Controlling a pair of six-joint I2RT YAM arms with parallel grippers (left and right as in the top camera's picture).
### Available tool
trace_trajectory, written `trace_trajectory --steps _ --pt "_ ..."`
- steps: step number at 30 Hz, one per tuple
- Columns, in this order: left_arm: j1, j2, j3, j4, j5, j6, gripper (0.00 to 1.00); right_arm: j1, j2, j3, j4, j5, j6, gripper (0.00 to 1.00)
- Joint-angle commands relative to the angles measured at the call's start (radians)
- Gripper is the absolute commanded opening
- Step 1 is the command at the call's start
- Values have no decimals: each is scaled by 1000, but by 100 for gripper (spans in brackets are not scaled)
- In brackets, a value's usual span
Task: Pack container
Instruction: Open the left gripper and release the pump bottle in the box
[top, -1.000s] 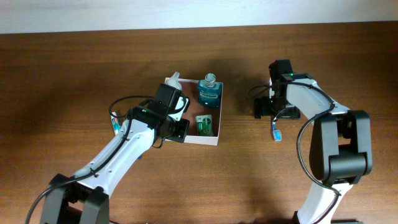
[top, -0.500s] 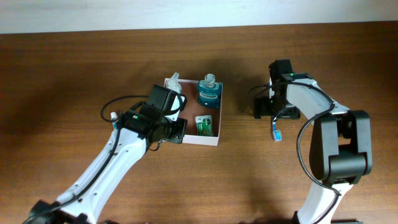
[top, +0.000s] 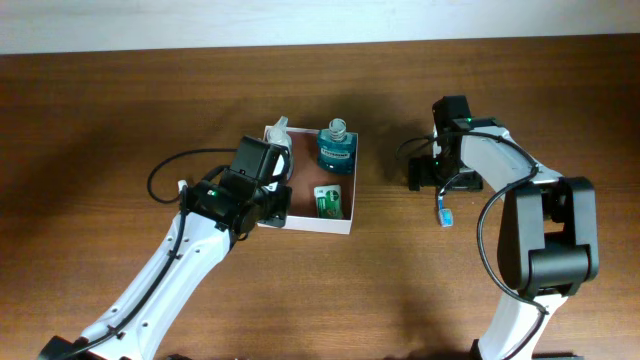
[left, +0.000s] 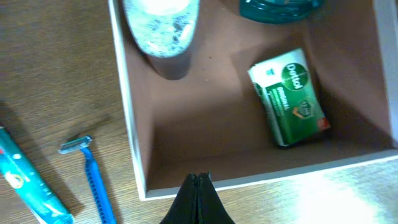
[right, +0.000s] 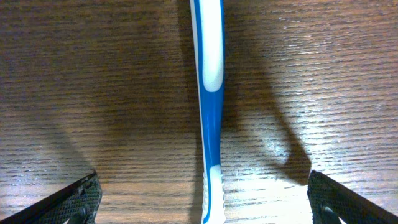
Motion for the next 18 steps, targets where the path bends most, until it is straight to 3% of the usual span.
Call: trace_trajectory --steps 1,18 --pt "-6 -13 3 0 -64 -9 1 2 42 -35 -3 31 -1 99" --pt "-6 103 3 29 -77 -9 1 2 42 -35 -3 31 -1 99"
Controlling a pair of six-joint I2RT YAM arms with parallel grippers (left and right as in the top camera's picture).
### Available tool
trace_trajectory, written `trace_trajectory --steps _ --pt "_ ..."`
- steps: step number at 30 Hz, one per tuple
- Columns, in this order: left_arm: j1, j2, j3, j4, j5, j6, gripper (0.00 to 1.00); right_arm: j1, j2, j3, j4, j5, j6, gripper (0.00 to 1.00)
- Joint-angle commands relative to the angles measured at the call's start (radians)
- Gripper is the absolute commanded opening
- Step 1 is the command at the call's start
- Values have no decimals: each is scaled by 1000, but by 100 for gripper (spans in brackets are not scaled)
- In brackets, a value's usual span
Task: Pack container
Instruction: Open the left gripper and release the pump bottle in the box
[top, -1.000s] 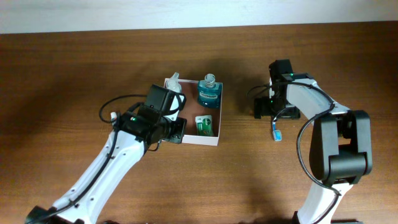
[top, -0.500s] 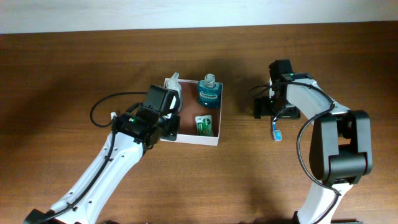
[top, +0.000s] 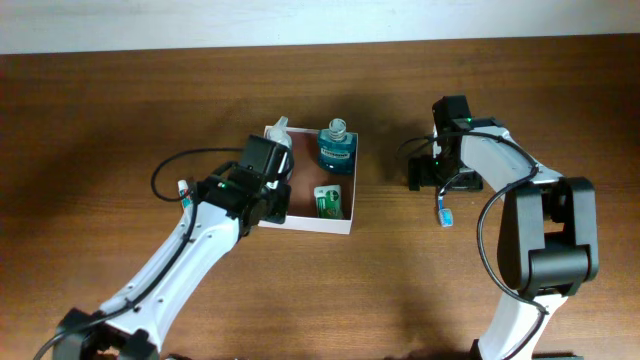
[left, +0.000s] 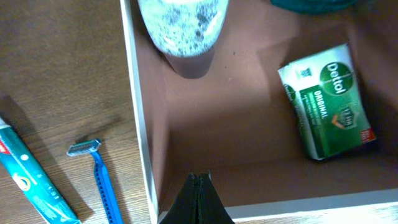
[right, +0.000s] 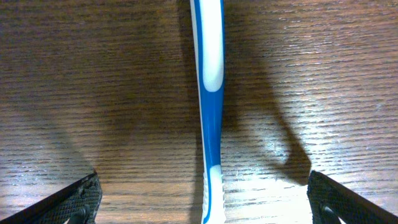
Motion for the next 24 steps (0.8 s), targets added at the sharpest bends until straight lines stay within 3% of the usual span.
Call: trace_trajectory --steps 1,24 --pt "-6 21 3 -1 -11 -9 1 2 42 -35 -3 31 -1 99" --pt "-6 59 3 -31 -11 -9 0 2 42 -35 -3 31 -1 99"
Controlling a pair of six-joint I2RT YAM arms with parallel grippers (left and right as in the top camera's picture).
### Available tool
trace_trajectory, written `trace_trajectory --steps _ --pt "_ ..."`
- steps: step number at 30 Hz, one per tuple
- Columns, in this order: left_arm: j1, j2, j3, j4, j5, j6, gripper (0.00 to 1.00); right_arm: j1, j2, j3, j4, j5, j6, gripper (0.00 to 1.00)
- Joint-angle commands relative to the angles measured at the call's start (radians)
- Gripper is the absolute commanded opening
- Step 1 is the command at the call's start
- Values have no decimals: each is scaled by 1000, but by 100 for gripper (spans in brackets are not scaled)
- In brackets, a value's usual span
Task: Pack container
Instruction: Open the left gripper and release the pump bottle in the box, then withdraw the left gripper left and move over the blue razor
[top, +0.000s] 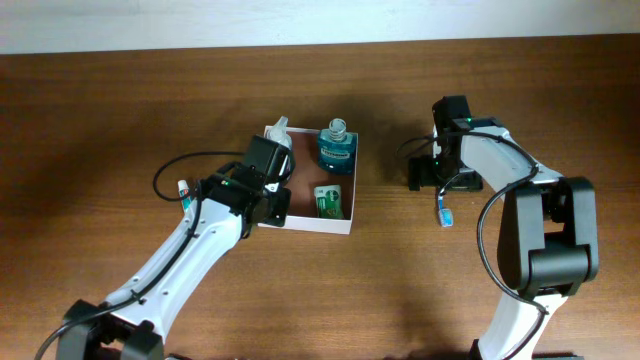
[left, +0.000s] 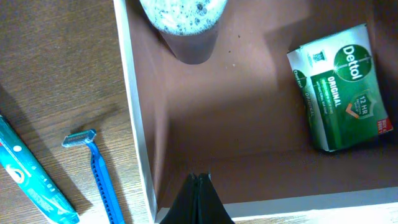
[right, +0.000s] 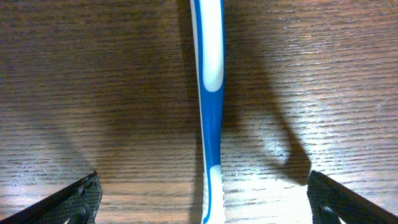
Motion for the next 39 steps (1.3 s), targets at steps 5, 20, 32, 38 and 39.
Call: trace_trajectory --steps 5,20,32,38,39 --pt "-6 53 3 -35 -11 -9 0 2 42 -35 -3 31 0 99" --pt "-6 47 26 -27 19 -13 1 2 42 -35 -3 31 0 99" --pt "59 -182 161 -133 -11 -41 0 2 42 -35 -3 31 0 99" --pt "196 -212 155 -248 -63 -63 1 2 42 -35 -3 31 0 99" --pt "222 -208 149 -259 -63 -62 2 2 42 -35 -3 31 0 99"
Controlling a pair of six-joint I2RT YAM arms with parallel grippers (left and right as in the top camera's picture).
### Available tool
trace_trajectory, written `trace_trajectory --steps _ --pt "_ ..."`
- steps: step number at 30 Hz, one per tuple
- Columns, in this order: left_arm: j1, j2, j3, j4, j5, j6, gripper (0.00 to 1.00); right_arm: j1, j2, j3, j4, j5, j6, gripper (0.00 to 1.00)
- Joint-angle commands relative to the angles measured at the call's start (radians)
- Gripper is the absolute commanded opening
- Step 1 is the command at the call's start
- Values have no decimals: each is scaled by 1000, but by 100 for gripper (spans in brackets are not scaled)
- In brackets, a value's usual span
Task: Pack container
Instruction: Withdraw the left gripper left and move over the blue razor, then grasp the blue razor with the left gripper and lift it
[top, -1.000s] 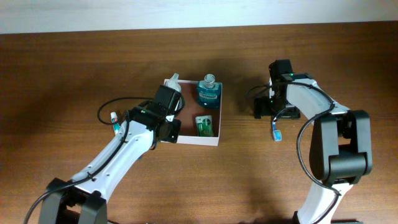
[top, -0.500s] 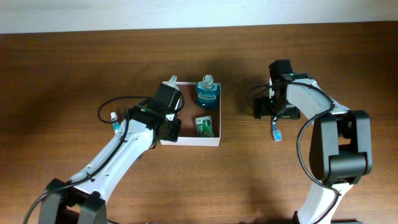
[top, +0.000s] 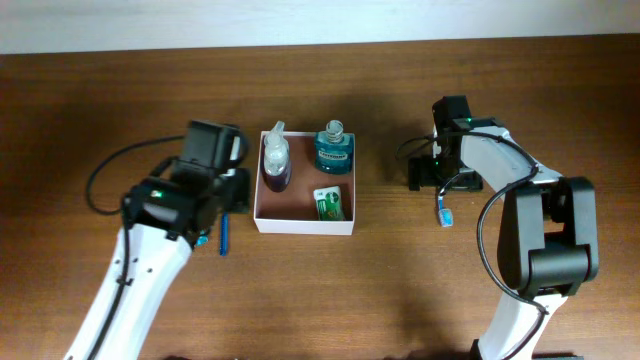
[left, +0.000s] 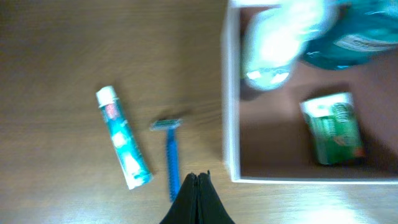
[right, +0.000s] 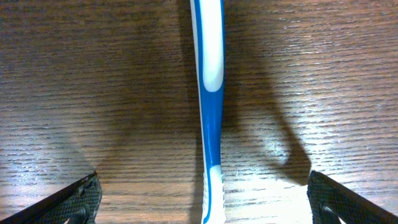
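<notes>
The white box (top: 304, 226) holds a pump bottle (top: 273, 160), a blue mouthwash bottle (top: 333, 151) and a green soap pack (top: 332, 203). Left of the box, a blue razor (left: 170, 158) and a teal toothpaste tube (left: 123, 147) lie on the wood. My left gripper (left: 198, 177) hangs shut and empty above the table, just right of the razor's handle and outside the box rim (left: 228, 118). My right gripper (right: 202, 190) is open and low over the table. It straddles the blue and white toothbrush (right: 210, 93), with fingers (right: 79, 196) well clear on either side.
The brown wooden table (top: 90, 100) extends around the box. The razor (top: 223, 235) lies close to the box's left wall. The toothbrush (top: 444, 211) lies right of the box, and the right arm's black cable loops beside it.
My left gripper, still shut, was over the box's front left corner. It now sits left of the box and farther above the table, with razor and toothpaste in full view. The right arm is unchanged.
At every earlier moment my shut left gripper hovered over the box's front left part, shifting slightly, with the soap, pump bottle and mouthwash inside. Now it is outside the box, near the razor. My right gripper stayed open astride the toothbrush throughout.
</notes>
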Motion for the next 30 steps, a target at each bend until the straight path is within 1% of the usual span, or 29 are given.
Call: trace_trajectory --steps 1,2,3,4,10,15,21,28,30 --pt "87 14 -10 -31 -28 -21 4 2 42 -35 -3 31 -1 99" --pt "108 18 -18 -32 -24 -21 12 2 42 -35 -3 31 -1 99" --pt "130 21 -26 -30 -6 -21 25 2 42 -35 -3 31 -1 99" --pt "159 26 -38 -25 33 -21 40 2 42 -35 -3 31 -1 99" --pt "238 57 -118 9 125 -20 41 2 42 -35 -3 31 -1 99" --pt "253 74 -233 128 200 -19 44 2 42 -35 -3 31 -1 99" --pt "253 104 -336 256 206 -19 45 2 42 -35 -3 31 -1 99" --pt "252 167 -370 309 227 -17 44 2 42 -35 -3 31 -1 99" --pt "252 194 -375 323 227 -8 42 2 42 -35 -3 31 -1 99"
